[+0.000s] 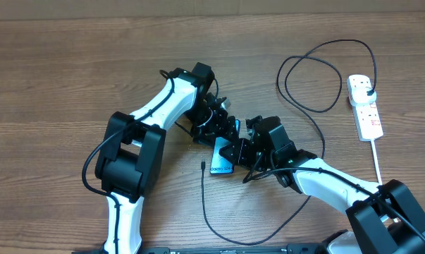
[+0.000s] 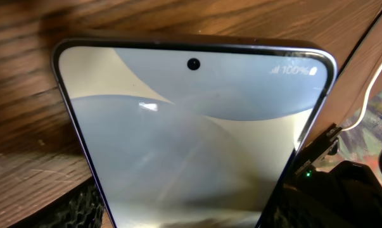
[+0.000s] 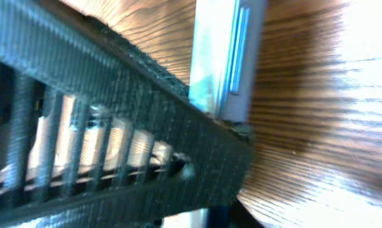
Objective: Plug charger to phone and switch on socket
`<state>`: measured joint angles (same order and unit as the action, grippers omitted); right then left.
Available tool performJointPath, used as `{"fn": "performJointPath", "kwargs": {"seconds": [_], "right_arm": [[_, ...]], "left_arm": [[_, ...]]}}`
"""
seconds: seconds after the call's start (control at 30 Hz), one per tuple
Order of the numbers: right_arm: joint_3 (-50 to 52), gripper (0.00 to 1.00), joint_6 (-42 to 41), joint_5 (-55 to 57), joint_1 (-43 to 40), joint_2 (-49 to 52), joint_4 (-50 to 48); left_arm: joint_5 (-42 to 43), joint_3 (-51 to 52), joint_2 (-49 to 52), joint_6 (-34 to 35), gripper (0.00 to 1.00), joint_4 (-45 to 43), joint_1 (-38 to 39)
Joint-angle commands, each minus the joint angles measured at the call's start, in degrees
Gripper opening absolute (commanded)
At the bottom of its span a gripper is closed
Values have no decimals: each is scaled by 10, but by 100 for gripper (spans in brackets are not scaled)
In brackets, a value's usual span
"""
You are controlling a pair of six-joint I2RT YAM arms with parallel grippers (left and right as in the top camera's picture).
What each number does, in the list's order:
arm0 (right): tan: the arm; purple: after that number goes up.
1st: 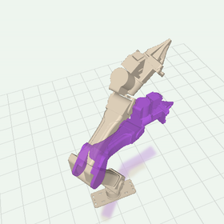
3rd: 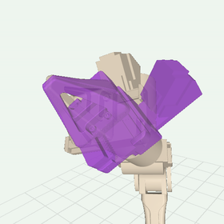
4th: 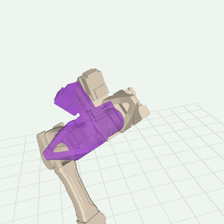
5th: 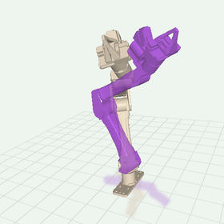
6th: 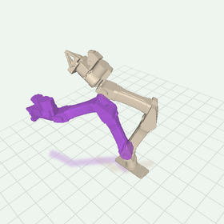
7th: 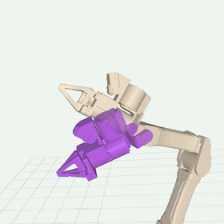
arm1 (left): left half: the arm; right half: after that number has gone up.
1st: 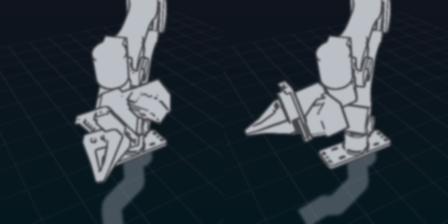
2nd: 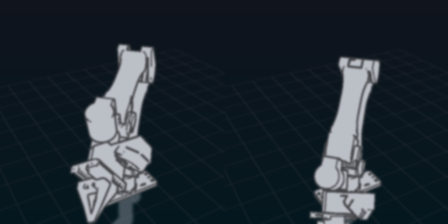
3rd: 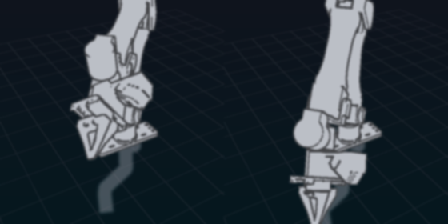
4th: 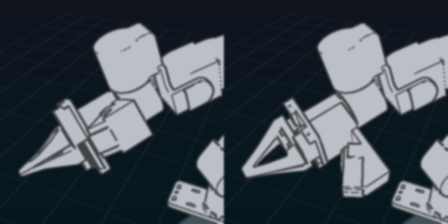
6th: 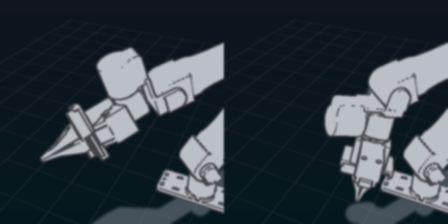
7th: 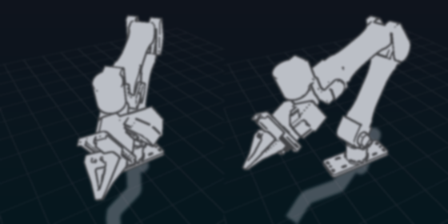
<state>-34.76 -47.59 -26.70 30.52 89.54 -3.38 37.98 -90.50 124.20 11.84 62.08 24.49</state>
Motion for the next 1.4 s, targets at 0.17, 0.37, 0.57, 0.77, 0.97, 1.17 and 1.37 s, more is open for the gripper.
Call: {"fn": "performJointPath", "kwargs": {"seconds": [0.17, 0.37, 0.57, 0.77, 0.97, 1.17, 1.37], "right_arm": [[3, 4, -4, 2, 5, 3, -4], [3, 4, -4, -6, 5, 3, -2], [3, 4, -2, -53, 4, 3, -30], [3, 4, 12, -176, -25, 2, -100], [3, 4, 31, -298, -57, 2, -177], [3, 4, 12, -404, -67, 2, -308], [3, 4, -55, -427, -68, 2, -440]], "left_arm": [[25, -16, 7, 1, 78, -7, 7], [23, -16, 7, -1, 86, -9, 7], [27, -16, 6, -4, 87, -8, 2], [101, -16, -24, -69, 86, -6, -15], [129, -16, -96, -120, 88, -9, -31], [131, -16, -175, -116, 87, -33, -47], [132, -16, -226, -114, 87, -41, -51]]}}
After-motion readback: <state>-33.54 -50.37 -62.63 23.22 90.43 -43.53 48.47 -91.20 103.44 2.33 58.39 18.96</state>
